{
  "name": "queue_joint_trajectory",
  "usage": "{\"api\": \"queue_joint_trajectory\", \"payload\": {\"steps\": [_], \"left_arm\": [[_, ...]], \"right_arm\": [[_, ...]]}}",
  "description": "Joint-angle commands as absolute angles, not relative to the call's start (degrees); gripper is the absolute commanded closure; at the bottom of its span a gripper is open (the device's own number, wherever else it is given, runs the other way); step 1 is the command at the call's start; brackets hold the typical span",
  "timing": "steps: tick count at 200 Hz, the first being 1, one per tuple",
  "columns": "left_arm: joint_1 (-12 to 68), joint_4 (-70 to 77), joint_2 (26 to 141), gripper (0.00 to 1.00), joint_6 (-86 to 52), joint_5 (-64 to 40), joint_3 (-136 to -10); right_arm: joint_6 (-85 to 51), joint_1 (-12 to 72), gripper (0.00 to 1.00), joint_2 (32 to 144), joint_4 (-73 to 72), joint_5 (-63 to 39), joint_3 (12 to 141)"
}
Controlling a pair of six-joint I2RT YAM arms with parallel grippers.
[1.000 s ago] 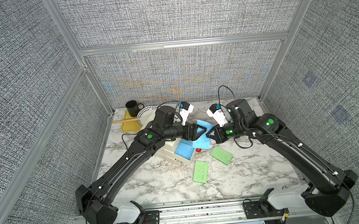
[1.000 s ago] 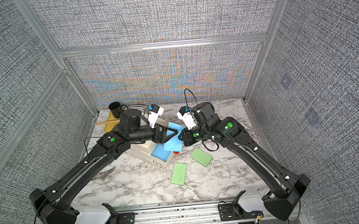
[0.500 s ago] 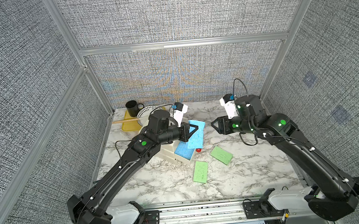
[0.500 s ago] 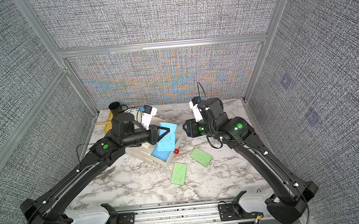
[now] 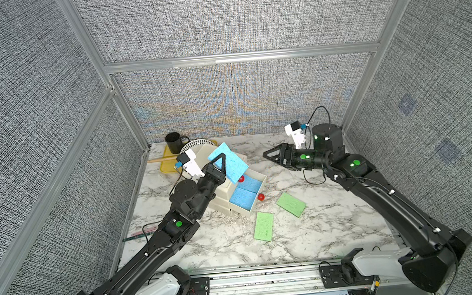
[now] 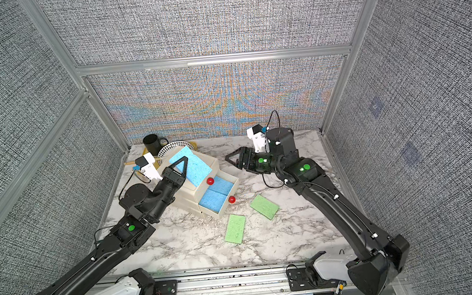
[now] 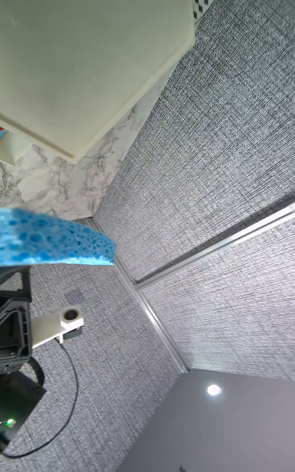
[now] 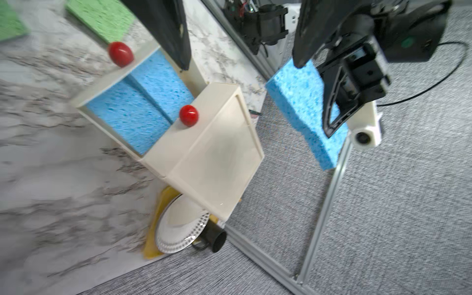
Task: Please put the sticky notes in the drawer by color
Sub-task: Pick up the sponge from the center of the board.
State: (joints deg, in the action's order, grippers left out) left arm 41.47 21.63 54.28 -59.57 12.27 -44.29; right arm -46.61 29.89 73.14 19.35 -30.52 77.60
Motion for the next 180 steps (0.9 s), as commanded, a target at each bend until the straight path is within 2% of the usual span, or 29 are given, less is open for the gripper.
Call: {"api": "queue_joint_trajectory", "payload": {"steps": [1,29,137,153,161,168,171,178,180], "left_arm": [[41.48,29.84,54.13,0.99,-64.71,15.61,-42.70],[41.48,31.41,55.06,0.99,-66.32,14.73,-42.08],[41.51,33.57,55.37,0.98,-68.31,14.42,-41.10],[41.53,32.86,55.29,0.99,-68.27,14.20,-41.14],[41.48,31.77,55.07,0.98,-68.04,14.06,-41.53],[41.48,29.85,54.81,0.98,-67.69,14.11,-42.02],[41.48,28.70,54.76,0.95,-67.56,14.12,-42.47],[41.49,25.70,54.50,0.78,-66.88,14.09,-43.44],[41.48,24.80,54.43,0.74,-66.45,14.07,-43.77]], "right_arm": [[-52.21,31.65,0.34,74.20,6.70,-35.34,77.25],[-54.22,34.36,0.33,77.27,2.83,-37.03,78.06],[-54.32,39.88,0.34,86.65,5.37,-36.69,83.68],[-54.47,39.96,0.45,86.83,4.89,-36.56,83.85],[-54.49,39.97,0.59,86.68,4.92,-36.35,83.80],[-54.45,39.97,0.77,86.43,5.13,-35.96,83.76],[-54.32,39.97,0.85,86.32,5.43,-35.69,83.76],[-53.92,39.98,1.00,86.03,6.60,-34.92,83.99],[-53.78,39.92,1.00,86.00,7.01,-34.61,84.13]]}}
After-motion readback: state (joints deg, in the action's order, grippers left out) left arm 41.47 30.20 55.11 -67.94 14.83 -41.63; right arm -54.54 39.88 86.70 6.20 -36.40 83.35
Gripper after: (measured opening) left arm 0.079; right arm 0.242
